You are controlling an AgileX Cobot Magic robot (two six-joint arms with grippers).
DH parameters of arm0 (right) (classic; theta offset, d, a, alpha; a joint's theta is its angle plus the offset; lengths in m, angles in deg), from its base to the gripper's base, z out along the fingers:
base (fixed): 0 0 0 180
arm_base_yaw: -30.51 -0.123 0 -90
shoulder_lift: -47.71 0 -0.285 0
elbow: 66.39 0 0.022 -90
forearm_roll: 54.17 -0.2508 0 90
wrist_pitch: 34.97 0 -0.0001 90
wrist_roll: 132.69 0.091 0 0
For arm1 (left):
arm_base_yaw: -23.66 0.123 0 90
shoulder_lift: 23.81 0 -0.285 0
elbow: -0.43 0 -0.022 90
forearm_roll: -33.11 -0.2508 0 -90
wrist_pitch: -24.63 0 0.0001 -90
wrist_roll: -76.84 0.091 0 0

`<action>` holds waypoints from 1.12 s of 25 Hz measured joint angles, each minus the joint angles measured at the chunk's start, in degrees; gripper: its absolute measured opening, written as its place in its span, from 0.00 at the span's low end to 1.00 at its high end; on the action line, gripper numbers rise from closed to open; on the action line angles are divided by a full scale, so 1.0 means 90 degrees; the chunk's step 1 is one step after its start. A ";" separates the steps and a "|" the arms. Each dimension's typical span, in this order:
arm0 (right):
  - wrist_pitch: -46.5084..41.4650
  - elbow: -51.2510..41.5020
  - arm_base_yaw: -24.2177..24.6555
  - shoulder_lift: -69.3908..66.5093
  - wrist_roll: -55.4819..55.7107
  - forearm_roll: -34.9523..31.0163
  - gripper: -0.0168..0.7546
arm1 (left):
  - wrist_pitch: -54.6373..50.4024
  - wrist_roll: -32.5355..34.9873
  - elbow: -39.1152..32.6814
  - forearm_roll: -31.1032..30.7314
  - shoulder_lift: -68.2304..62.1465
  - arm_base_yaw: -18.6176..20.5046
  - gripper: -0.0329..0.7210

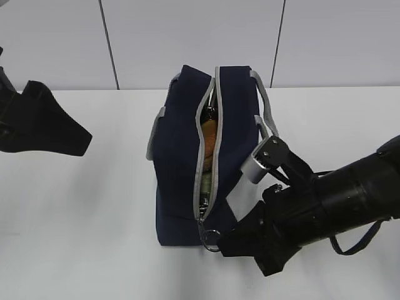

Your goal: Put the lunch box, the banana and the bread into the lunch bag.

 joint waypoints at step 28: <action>0.0586 0.1422 0.0000 0.1536 0.1233 0.0926 0.00 | -0.0026 0.0217 0.0000 0.0307 0.0000 0.0000 0.76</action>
